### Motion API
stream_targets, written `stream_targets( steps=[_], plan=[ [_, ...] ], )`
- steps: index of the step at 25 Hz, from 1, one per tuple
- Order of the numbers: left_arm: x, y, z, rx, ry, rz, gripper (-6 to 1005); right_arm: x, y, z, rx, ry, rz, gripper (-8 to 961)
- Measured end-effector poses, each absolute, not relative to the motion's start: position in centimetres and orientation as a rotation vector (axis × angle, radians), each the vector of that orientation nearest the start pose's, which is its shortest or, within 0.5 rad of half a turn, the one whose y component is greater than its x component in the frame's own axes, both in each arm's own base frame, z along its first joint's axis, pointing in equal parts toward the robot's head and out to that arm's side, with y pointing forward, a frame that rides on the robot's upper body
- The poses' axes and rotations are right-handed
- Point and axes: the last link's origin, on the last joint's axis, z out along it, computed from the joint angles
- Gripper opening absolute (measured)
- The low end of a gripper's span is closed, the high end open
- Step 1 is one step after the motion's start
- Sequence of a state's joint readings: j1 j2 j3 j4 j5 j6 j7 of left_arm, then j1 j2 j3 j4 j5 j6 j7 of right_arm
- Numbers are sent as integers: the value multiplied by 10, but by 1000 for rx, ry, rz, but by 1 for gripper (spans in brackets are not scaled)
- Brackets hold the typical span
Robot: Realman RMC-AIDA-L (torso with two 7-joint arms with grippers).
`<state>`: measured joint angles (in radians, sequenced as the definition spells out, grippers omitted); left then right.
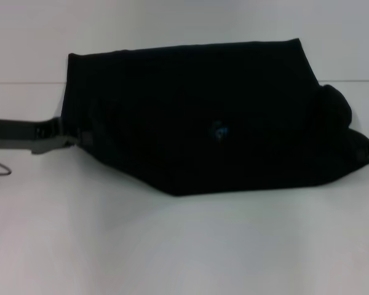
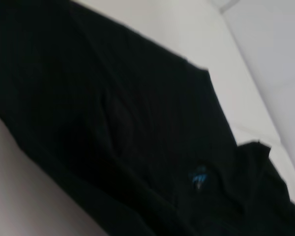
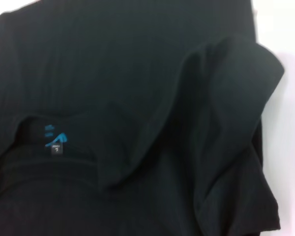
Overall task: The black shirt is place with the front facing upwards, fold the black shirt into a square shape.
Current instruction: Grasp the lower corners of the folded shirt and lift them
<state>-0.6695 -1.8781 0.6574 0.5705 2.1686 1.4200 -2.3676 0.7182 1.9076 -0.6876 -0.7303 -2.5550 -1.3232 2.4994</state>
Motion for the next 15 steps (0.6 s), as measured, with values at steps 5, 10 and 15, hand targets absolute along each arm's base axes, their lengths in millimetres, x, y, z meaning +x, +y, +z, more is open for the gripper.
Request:
stream_targets(
  steps=[5, 10, 15],
  plan=[
    [-283, 365, 73, -2333, -1830, -399, 1, 306, 378, 92, -2119, 1729, 6, 37],
    [-286, 337, 77, -2442, -1893, -292, 1, 319, 345, 97, -2158, 1846, -76, 37],
    [-290, 309, 80, -2549, -1956, -217, 1, 327, 319, 98, -2198, 1933, -132, 37]
  ],
)
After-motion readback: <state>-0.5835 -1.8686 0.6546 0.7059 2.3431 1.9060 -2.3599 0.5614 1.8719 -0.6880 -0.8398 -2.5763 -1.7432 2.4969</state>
